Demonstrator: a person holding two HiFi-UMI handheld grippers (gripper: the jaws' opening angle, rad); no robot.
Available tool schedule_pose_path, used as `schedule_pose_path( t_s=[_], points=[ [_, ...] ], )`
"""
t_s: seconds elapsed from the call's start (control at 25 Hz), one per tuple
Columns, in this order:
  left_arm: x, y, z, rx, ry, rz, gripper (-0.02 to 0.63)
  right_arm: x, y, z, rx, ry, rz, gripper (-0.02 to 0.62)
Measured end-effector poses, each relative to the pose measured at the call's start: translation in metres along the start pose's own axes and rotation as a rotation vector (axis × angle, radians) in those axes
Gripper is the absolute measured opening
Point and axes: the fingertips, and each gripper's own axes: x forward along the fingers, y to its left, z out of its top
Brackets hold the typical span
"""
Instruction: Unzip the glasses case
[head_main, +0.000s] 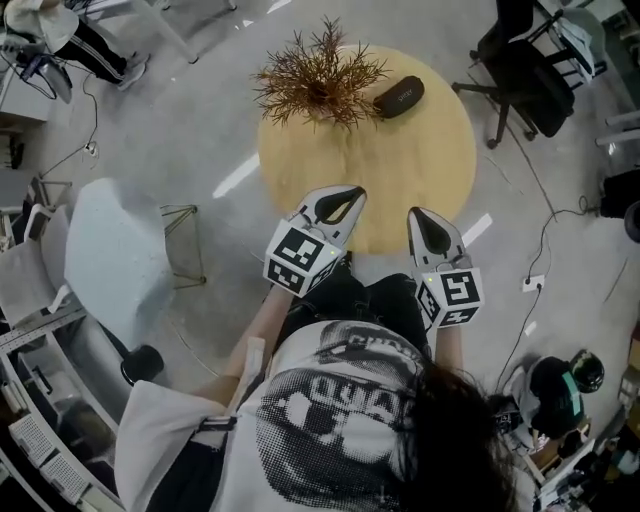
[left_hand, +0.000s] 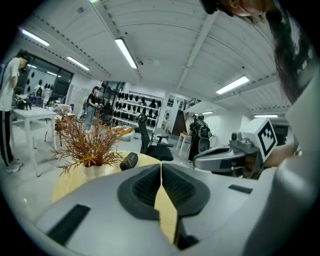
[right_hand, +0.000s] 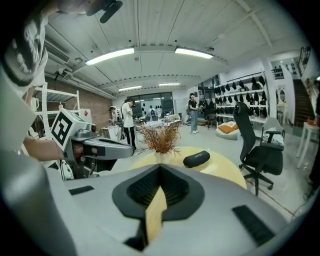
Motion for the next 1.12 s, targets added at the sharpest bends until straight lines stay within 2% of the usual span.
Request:
schedule_pose_path(
  t_s=[0.24,0.52,0.76,0.96,1.12],
  points=[
    [-0.006,0.005,0.001,-0.041,-0.021,0.057,0.014,0.013,-0.005,0.011,-0.035,0.011,0.052,-0.003],
    [0.007,0.017,0.002,-0.08,-0.003,0.137,0.015,0.036,-0.027,0.024,-0.072,0.037,0.14,-0.003],
    [0.038,0.033,0.015,-0.118,-0.018,0.293,0.015,0.066,-0.073,0.04,-0.154,0.056,0.267,-0.003],
    [0.079,0.047,0.027,-0.2,-0.049,0.449,0.015,0.09,-0.12,0.057,-0.243,0.088,0.397,-0.003],
    [0.107,0.048,0.03,-0.269,-0.074,0.53,0.015,0.106,-0.149,0.052,-0.33,0.133,0.491,-0.002]
  ],
)
